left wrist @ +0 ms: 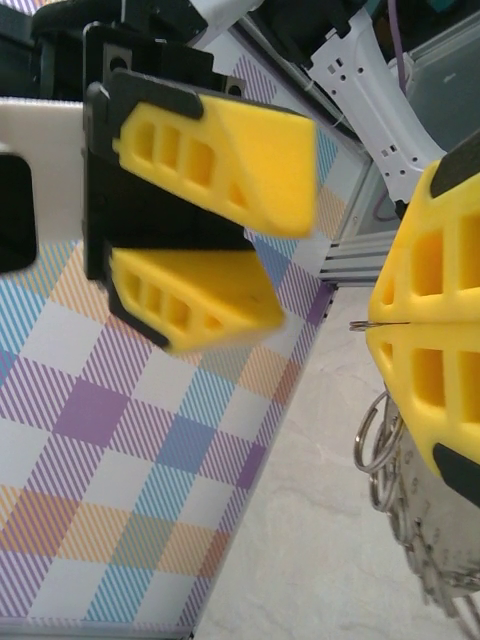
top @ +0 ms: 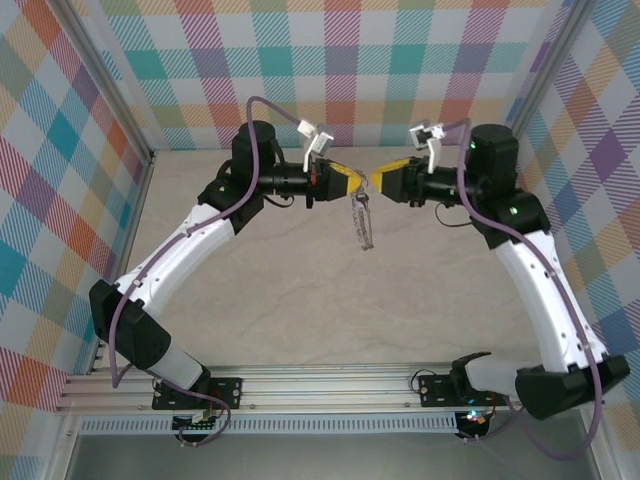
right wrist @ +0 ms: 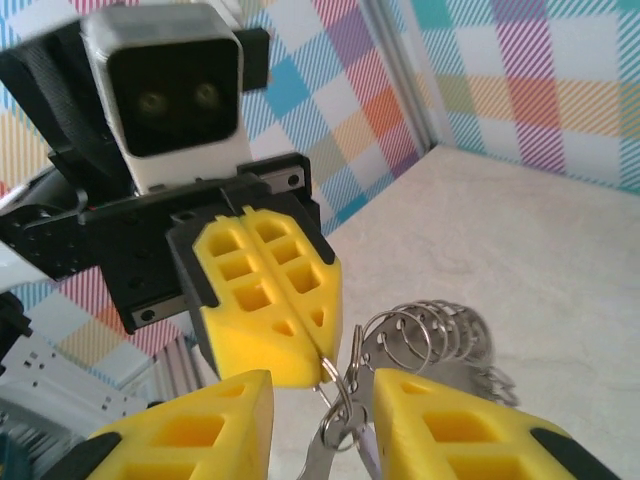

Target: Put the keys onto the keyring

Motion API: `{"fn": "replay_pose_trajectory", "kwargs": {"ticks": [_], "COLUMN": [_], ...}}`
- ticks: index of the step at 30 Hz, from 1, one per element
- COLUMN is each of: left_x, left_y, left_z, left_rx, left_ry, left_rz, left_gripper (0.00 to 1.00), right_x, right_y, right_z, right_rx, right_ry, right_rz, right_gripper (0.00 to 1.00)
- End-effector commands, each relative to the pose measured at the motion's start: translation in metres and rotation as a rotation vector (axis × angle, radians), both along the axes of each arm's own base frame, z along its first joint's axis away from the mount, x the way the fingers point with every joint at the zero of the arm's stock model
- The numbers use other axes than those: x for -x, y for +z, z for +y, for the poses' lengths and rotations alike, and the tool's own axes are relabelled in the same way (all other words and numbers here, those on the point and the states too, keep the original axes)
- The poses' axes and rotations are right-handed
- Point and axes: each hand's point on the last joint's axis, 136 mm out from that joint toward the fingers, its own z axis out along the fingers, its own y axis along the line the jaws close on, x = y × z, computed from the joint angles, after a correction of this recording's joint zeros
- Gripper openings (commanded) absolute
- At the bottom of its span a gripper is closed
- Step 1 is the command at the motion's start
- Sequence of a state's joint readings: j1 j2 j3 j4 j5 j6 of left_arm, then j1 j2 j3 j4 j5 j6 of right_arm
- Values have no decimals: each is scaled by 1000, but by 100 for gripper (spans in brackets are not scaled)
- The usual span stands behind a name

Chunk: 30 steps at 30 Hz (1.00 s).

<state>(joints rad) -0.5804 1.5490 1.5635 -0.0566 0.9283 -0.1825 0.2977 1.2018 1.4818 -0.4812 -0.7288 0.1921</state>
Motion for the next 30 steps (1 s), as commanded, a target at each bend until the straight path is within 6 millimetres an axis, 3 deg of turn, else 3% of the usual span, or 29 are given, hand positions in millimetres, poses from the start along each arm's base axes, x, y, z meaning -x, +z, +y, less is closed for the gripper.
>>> {"fn": "replay_pose_trajectory", "kwargs": {"ticks": [1, 4, 13, 21, 30], "left_x": [11, 13, 22, 28, 30], "left_y": [36, 39, 48, 50, 53], "left_z": [5, 7, 10, 10, 9], "left_rx": [81, 90, 107, 111, 120], "left_ry": [1, 4, -19, -54, -74], "left_rz": [-85, -87, -99, -102, -101], "left_gripper": [0, 0, 0, 0, 0], "right_x": [-1, -7, -14, -1, 9], "right_y": [13, -1, -40, -41, -40], "right_z": [-13, -21, -12, 3, 21], "right_rx": [-51, -60, -94, -113, -108], "right_ry": [-84, -166, -130, -41, 26], "right_rz": [-68, -61, 23, 11, -3], "right_gripper": [33, 45, 57, 68, 69]}}
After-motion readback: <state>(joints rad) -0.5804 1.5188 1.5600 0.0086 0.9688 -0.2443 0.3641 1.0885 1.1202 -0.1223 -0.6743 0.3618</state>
